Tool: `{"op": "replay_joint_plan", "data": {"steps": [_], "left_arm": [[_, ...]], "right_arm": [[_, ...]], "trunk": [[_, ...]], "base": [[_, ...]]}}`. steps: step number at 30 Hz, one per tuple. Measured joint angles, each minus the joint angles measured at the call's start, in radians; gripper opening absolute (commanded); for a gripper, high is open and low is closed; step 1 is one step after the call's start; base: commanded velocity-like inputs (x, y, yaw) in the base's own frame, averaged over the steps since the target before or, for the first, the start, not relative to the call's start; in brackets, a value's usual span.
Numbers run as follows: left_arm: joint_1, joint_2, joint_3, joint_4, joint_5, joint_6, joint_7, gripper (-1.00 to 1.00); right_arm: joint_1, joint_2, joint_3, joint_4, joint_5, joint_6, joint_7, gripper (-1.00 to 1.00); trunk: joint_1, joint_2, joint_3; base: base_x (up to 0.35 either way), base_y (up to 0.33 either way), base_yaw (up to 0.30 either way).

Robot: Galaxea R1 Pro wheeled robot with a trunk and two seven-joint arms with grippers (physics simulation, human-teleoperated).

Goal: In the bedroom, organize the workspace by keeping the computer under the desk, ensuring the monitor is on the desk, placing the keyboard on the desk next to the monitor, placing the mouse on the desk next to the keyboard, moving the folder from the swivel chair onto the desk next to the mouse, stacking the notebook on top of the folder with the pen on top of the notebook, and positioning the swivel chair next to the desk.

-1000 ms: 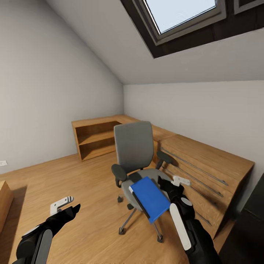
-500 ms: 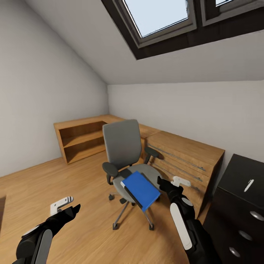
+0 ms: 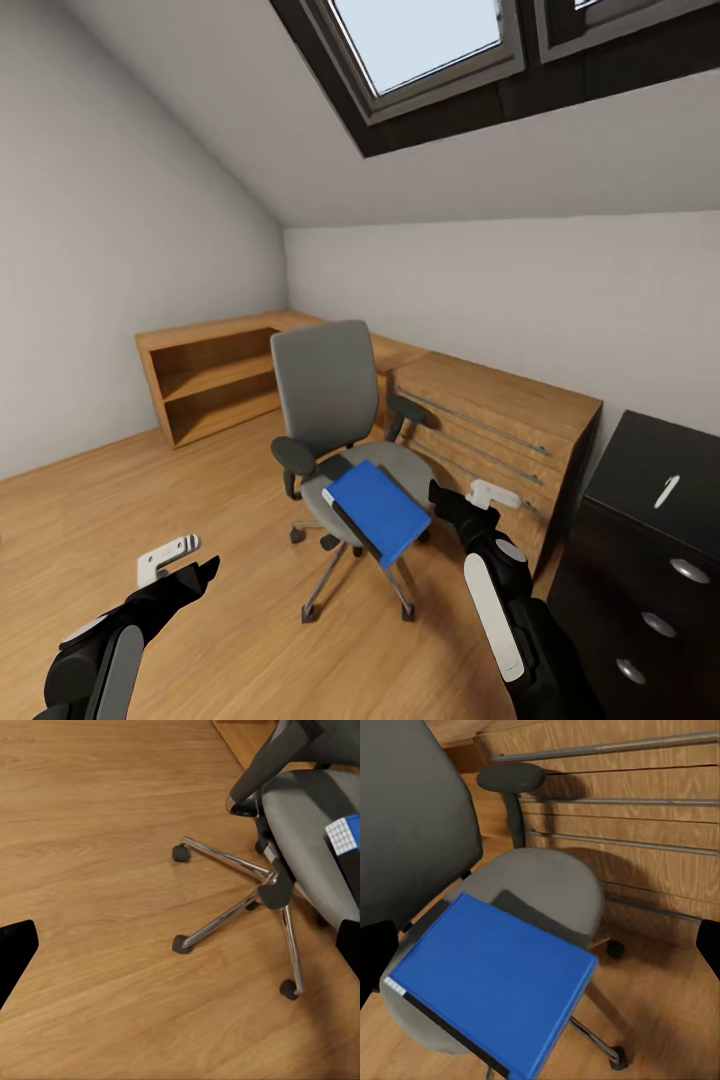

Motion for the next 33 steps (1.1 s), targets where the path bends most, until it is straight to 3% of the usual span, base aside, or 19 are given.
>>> {"op": "replay_joint_plan", "data": {"steps": [22, 28, 33], "left_arm": [[0.000, -0.001, -0.001, 0.000, 0.000, 0.000, 0.003, 1.00], [0.000, -0.001, -0.002, 0.000, 0.000, -0.001, 0.003, 1.00], [0.000, -0.001, -0.003, 0.000, 0.000, -0.001, 0.003, 1.00]], "right_arm": [[0.000, -0.003, -0.002, 0.006, -0.001, 0.000, 0.007, 1.00], [0.000, -0.003, -0.004, 0.011, -0.003, 0.000, 0.037, 1.00], [0.000, -0.003, -0.008, 0.032, -0.028, 0.000, 0.065, 1.00]], "trunk": [[0.084, -0.154, -0.069], [0.107, -0.196, -0.088], [0.127, -0.231, -0.103]], "base": [[0.000, 0.000, 0.000], [0.000, 0.000, 0.000], [0.000, 0.000, 0.000]]}}
